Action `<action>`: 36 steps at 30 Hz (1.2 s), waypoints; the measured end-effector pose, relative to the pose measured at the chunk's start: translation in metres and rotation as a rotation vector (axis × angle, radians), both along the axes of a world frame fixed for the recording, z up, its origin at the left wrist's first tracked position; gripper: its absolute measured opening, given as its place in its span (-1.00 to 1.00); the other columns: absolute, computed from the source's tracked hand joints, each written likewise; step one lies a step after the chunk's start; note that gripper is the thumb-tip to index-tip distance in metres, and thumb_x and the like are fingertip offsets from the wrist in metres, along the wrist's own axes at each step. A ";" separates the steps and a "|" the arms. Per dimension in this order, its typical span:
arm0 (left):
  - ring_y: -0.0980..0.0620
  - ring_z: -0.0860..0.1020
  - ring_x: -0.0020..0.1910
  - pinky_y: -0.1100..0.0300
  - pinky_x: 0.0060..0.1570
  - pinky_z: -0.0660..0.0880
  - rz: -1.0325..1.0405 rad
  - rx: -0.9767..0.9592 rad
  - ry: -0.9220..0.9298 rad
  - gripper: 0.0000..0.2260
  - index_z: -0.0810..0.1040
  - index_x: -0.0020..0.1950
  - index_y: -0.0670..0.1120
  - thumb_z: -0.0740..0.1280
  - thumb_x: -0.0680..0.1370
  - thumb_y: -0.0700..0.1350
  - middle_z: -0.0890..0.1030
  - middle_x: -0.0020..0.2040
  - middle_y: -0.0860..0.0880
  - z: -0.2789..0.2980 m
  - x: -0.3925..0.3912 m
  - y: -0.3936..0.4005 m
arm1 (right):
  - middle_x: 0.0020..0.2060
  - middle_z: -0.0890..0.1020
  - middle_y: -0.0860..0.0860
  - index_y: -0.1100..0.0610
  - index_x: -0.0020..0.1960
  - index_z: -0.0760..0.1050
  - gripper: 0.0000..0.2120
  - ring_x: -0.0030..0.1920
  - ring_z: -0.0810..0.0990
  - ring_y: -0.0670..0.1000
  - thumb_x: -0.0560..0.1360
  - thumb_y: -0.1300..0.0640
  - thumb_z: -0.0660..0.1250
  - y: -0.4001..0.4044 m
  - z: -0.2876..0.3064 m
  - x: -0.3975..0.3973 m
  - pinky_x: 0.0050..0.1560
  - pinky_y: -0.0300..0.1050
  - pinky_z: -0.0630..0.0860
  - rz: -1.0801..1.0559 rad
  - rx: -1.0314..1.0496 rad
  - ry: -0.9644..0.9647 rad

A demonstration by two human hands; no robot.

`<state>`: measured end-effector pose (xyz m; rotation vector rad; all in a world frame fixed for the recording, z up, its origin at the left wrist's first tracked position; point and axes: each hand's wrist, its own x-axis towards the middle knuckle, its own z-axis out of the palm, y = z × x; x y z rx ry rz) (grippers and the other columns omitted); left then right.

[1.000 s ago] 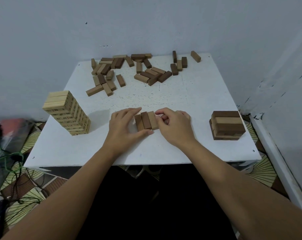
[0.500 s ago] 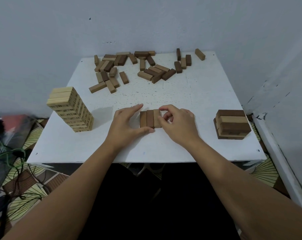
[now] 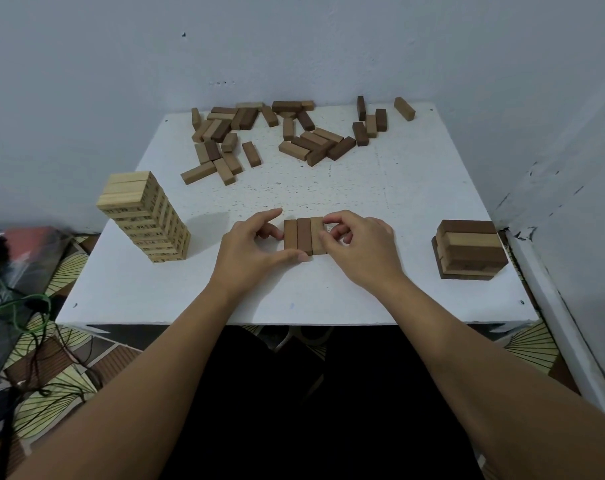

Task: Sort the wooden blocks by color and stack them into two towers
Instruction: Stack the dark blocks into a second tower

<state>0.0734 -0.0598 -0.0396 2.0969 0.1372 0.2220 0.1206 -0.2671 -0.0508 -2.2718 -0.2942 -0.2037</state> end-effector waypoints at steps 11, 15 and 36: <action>0.20 0.52 0.12 0.28 0.12 0.42 0.002 -0.002 0.021 -0.23 0.58 0.40 0.10 0.72 0.22 0.14 0.67 0.01 0.15 0.005 -0.001 -0.004 | -0.25 0.63 -0.27 -0.16 0.09 0.60 -0.84 -0.13 0.56 -0.15 0.55 -0.17 0.38 -0.001 -0.001 0.000 0.38 0.13 0.36 0.010 0.002 -0.004; 0.22 0.52 0.14 0.32 0.17 0.40 -0.085 0.038 0.125 -0.13 0.48 0.47 0.16 0.73 0.21 0.13 0.63 0.07 0.13 0.011 0.004 0.006 | -0.08 0.61 -0.26 -0.19 0.25 0.53 -0.70 0.01 0.52 -0.15 0.54 -0.20 0.36 -0.002 0.006 -0.001 0.41 0.04 0.29 0.028 -0.003 0.034; 0.07 0.46 0.03 0.11 0.08 0.41 -0.339 0.290 0.275 -0.41 0.59 0.32 0.18 0.67 0.33 0.07 0.47 0.02 0.04 0.039 0.030 0.009 | 0.11 0.39 -0.16 -0.41 0.33 0.39 -0.36 0.22 0.28 0.00 0.33 -0.18 0.55 -0.006 0.041 0.013 0.35 -0.02 0.13 0.259 -0.218 0.376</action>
